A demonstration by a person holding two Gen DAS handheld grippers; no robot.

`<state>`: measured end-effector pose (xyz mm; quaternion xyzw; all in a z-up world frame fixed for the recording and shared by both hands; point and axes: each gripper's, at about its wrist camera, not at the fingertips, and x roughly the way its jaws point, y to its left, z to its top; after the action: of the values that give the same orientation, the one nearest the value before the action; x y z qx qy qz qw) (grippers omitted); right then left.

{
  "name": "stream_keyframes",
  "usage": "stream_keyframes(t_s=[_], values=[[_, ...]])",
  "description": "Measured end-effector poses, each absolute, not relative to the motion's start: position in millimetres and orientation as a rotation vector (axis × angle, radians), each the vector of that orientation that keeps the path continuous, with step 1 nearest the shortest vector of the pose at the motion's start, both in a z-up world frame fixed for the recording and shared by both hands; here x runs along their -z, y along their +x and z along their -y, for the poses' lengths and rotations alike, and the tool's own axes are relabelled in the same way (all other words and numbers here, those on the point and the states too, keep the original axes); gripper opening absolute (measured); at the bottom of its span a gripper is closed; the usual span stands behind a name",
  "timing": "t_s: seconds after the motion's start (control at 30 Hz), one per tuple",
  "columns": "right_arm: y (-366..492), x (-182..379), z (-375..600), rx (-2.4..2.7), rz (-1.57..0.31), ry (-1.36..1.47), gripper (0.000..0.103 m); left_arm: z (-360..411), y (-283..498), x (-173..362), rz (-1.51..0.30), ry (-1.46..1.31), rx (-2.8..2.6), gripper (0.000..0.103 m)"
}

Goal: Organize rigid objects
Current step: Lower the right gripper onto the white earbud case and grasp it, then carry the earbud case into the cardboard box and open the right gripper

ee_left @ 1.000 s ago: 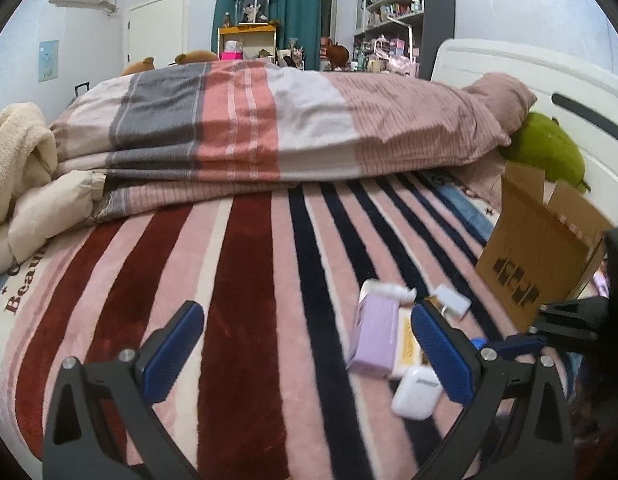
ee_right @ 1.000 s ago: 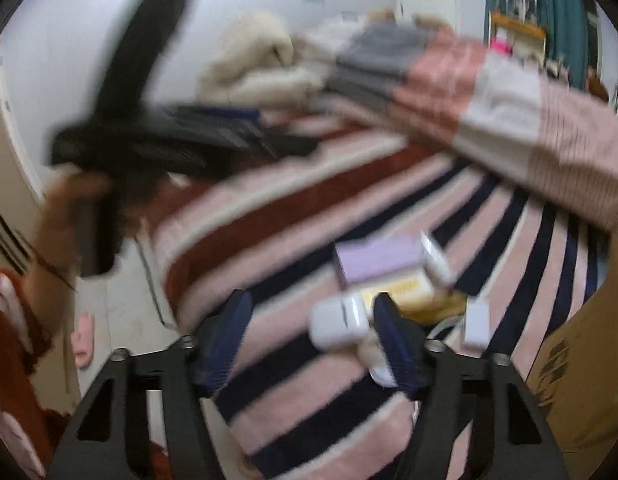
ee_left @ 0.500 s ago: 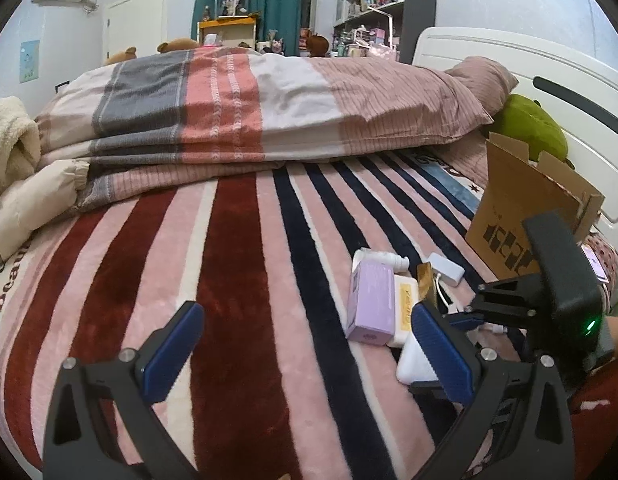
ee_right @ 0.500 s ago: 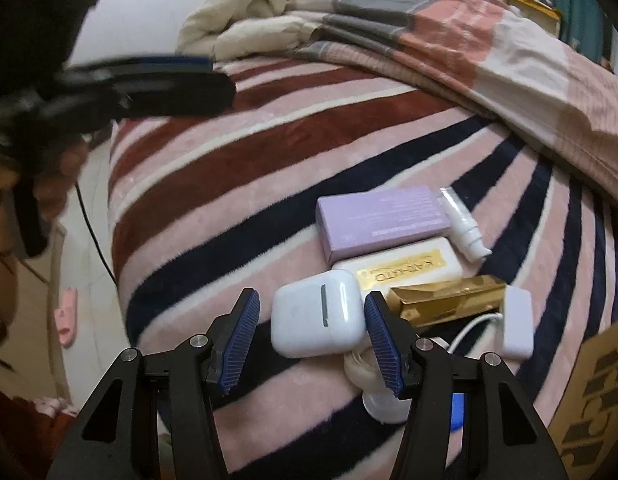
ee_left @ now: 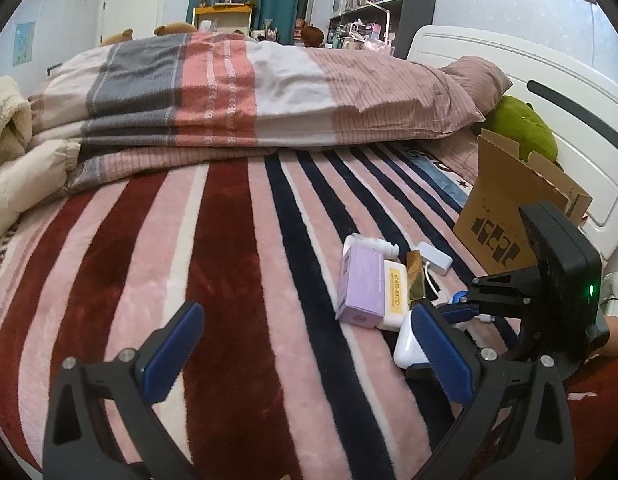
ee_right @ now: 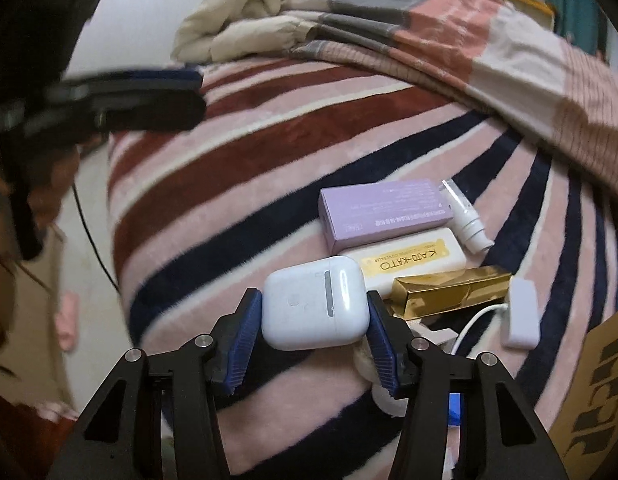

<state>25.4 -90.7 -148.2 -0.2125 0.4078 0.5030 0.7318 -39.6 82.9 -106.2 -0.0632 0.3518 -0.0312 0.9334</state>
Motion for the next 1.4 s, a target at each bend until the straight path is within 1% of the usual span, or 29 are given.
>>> stream_keyframes(t_s=[0.07,0.17,0.3,0.4,0.47,0.53,0.57,0.63,0.67,0.73,0.83,1.03,1.13,1.27,1.4], values=[[28,145,92,-1.134,-0.932,-0.403,0.048,-86,-39,108,-0.734,-0.167,0.102,0.103],[26,137,91,-1.156,-0.934,-0.36,0.048,-84,-35,109,-0.764,-0.229,0.207,0.102],[17,107,98,-1.181,-0.852,-0.299,0.048,-71,-25,95,-0.777,-0.281,0.374,0.102],[14,78,109,-1.171,-0.761,-0.255,0.048,-52,-13,71,-0.76,-0.295,0.491,0.101],[13,62,117,-1.158,-0.708,-0.227,0.048,-40,-6,58,-0.754,-0.292,0.551,0.095],[14,47,127,-1.144,-0.663,-0.207,0.048,-26,4,45,-0.752,-0.279,0.603,0.082],[14,40,132,-1.132,-0.64,-0.206,0.048,-19,10,38,-0.754,-0.277,0.627,0.078],[16,30,140,-1.113,-0.615,-0.204,0.048,-2,20,26,-0.758,-0.259,0.666,0.062],[19,24,146,-1.1,-0.603,-0.198,0.048,4,25,22,-0.761,-0.253,0.68,0.058],[23,16,155,-1.073,-0.584,-0.191,0.048,19,35,12,-0.769,-0.242,0.715,0.042],[28,2,176,-1.009,-0.557,-0.205,0.048,43,53,0,-0.773,-0.183,0.732,0.037],[56,-15,218,-0.879,-0.564,-0.185,0.048,99,98,-19,-0.819,-0.082,0.808,0.037],[72,-20,240,-0.826,-0.577,-0.162,0.048,126,122,-22,-0.888,-0.046,0.86,0.037],[95,-19,270,-0.763,-0.631,-0.131,0.048,160,150,-15,-0.958,-0.002,0.906,0.037],[115,-9,289,-0.71,-0.701,-0.12,0.048,182,171,3,-1.02,-0.001,0.931,0.037]])
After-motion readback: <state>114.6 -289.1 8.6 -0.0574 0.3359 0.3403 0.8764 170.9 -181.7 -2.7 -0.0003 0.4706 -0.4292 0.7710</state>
